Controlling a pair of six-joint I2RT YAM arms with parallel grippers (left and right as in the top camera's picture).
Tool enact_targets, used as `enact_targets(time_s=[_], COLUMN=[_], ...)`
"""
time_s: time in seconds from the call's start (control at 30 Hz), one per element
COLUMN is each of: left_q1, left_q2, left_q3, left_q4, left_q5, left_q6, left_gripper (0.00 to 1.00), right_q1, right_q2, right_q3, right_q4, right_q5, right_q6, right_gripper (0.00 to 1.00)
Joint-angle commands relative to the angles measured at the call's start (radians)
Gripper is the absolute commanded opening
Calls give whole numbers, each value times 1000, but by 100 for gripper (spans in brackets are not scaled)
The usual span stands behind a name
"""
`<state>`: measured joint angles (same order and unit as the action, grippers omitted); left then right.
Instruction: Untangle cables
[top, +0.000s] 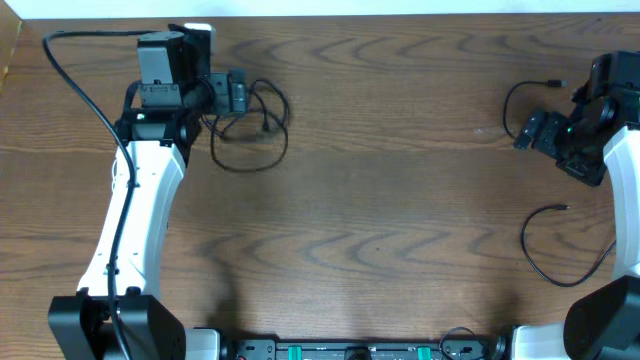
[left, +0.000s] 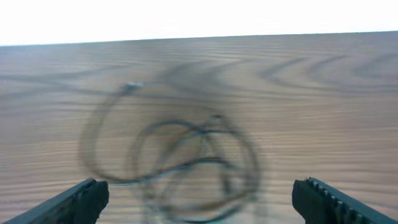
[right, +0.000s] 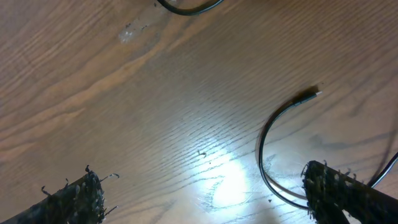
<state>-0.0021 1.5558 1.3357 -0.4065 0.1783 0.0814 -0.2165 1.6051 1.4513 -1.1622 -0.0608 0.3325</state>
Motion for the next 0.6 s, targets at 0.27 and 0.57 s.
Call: enact_targets(time_s=[0.27, 0.57], left_q1=[-183, -316], left_q2=[21, 21], left_q3=[10, 10], left_q4=[-80, -95], left_q5=[439, 324], left_q6=[-196, -195], left_gripper=[99, 99], right_q1=[-32, -106], right_q2=[-10, -10], right_q3=[-82, -385], right_q4=[-37, 117], right_q5=[234, 171], right_q6=[310, 244], right_gripper=[99, 87])
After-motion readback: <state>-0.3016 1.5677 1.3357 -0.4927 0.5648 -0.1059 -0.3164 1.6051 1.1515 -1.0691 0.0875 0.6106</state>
